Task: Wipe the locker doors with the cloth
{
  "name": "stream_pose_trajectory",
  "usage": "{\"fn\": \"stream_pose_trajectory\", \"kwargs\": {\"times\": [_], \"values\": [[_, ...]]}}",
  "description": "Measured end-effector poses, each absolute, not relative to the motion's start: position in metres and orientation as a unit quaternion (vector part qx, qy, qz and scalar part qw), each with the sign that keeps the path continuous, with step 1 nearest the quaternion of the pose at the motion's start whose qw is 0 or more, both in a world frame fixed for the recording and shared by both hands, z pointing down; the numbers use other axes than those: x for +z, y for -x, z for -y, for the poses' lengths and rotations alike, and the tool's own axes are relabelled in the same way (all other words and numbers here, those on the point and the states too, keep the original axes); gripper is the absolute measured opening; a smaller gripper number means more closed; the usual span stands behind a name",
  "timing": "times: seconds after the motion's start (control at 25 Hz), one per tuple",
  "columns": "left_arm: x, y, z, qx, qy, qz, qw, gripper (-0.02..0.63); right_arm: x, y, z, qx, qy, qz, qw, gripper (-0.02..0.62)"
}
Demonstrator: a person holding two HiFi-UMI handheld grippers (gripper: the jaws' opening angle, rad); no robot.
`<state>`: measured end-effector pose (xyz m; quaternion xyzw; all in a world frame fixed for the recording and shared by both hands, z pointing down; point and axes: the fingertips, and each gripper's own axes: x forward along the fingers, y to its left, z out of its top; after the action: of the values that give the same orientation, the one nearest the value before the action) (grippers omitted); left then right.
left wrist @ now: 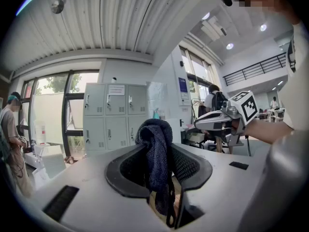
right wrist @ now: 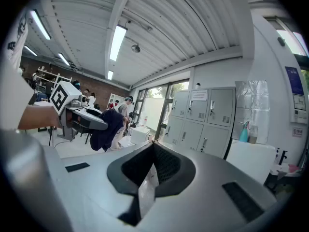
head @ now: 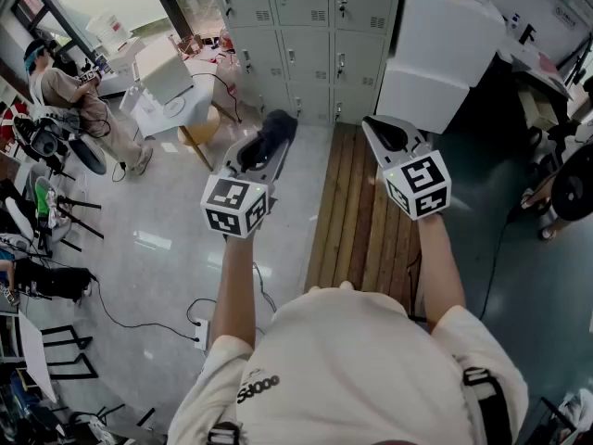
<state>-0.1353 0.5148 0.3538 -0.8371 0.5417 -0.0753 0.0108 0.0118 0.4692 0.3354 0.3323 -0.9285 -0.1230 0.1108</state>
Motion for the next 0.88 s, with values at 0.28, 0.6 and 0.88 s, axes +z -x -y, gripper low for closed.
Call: {"fn": "stream_pose_trajectory", "kwargs": {"times": [0.28,0.6,0.88], "values": [[0.358,0.134,-0.502,-0.072,0.839,-0.539,0.006,0.135,0.339,-0.015,-0.457,-0.125,-0.337,0.926,0.118,0.005],[0.376,0.111,-0.475,-0.071,0.846,-0.528,-0.011,0.135,0.344,-0.047,-0.435,-0.083,-0.358,0.926,0.084,0.005],[0.383,0.068,-0.446,-0.075,0.854,-0.515,-0.012,0.135,0.356,-0.088,-0.409,-0.054,-0.347,0.933,0.073,0.005]]}}
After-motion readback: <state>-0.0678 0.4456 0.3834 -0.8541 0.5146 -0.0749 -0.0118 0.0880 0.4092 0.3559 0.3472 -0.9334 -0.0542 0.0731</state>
